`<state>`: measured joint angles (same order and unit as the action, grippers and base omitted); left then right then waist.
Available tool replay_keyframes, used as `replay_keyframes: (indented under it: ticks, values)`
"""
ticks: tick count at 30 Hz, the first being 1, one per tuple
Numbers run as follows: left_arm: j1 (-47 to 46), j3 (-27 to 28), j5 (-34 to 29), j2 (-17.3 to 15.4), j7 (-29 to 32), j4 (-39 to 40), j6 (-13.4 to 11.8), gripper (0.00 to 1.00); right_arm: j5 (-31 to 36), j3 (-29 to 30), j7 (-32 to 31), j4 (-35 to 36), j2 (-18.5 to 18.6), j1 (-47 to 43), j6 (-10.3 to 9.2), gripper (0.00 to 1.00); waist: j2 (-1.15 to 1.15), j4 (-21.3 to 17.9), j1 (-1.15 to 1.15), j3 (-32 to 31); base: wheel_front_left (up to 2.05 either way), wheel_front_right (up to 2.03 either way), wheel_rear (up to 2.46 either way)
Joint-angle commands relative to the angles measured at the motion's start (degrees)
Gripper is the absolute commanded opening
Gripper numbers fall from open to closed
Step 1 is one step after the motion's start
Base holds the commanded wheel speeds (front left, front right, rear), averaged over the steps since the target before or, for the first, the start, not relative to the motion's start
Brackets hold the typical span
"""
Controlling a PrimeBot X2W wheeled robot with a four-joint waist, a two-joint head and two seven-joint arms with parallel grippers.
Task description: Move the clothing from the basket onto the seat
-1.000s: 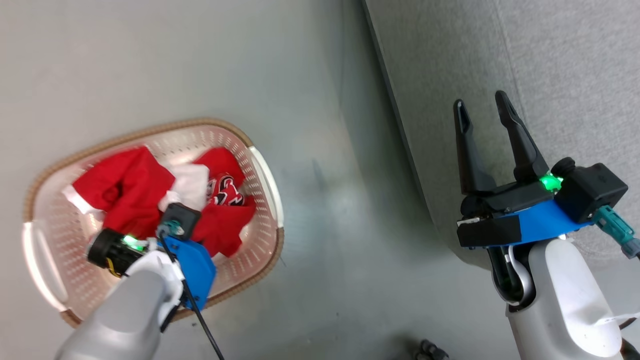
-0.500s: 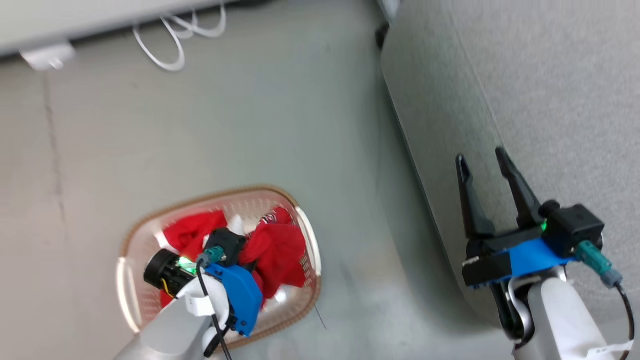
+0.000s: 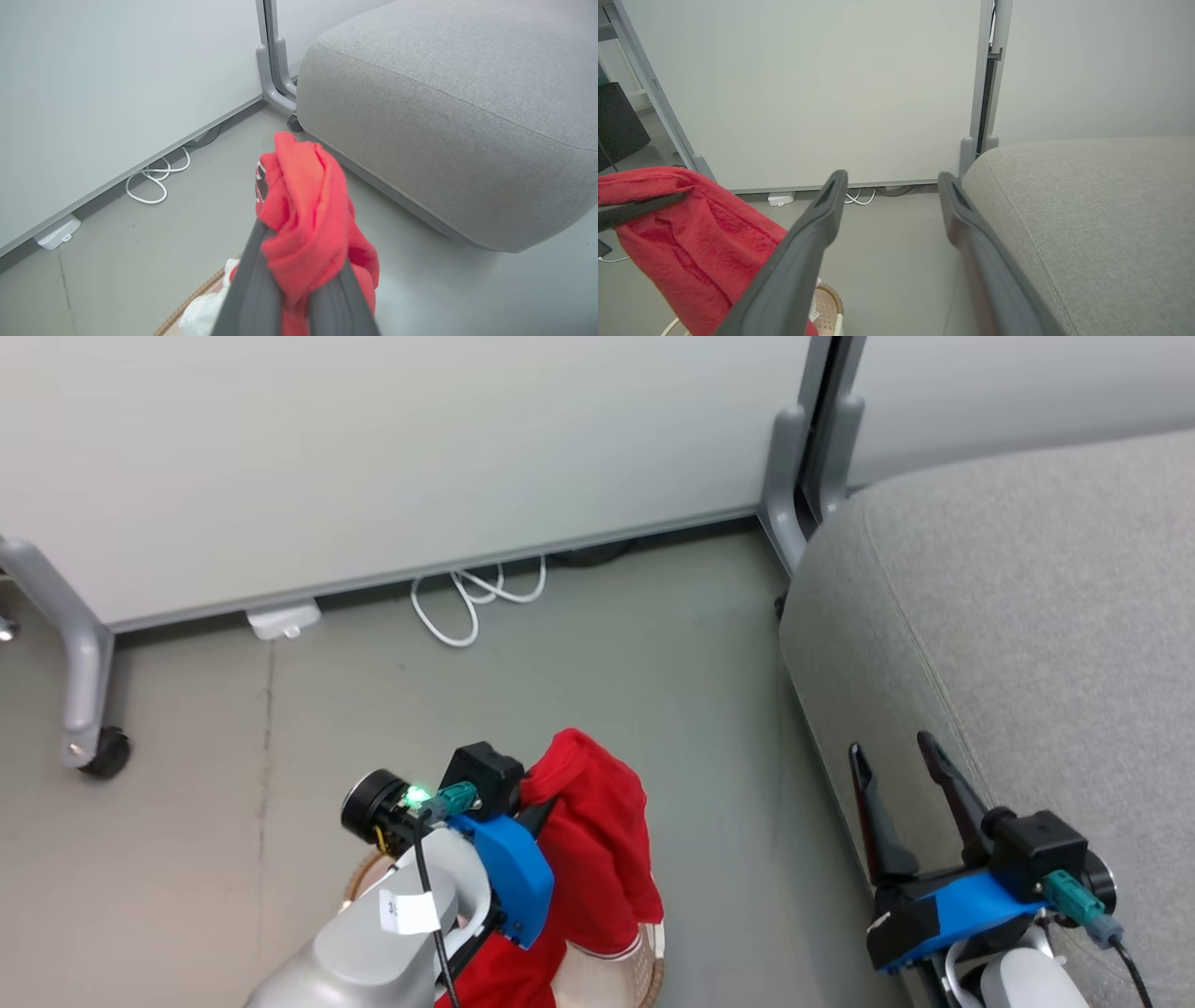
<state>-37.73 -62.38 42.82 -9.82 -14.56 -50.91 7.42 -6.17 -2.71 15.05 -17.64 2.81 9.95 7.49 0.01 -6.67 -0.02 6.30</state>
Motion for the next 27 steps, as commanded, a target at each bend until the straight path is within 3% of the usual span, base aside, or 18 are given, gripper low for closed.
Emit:
replay_keyframes:
  ticks: [1, 15, 27]
  values:
    - [-1.1, -0.3, 0.2, 0.3, -0.4, 0.8, 0.1, 0.0, 0.1, -0.4, 0.2, -0.4, 0.1, -1.4, 0.01, 1.0, -0.01, 2.1, 0.02, -3.5, 0.0, 0.0, 0.0]
    - [-10.0, -0.8, 0.9, 3.3, -0.7, 4.2, 0.1, 0.0, -0.2, -3.3, -1.8, -0.1, 0.1, -3.6, 0.01, 1.0, -0.01, 4.5, 0.02, -6.5, 0.0, 0.0, 0.0]
    - [-13.9, -2.2, 2.8, 5.3, -0.5, 3.6, 0.1, 0.0, -1.2, -4.9, -2.5, 0.1, 0.1, -4.0, 0.01, 1.0, -0.01, 4.2, 0.02, -7.1, 0.0, 0.0, 0.0]
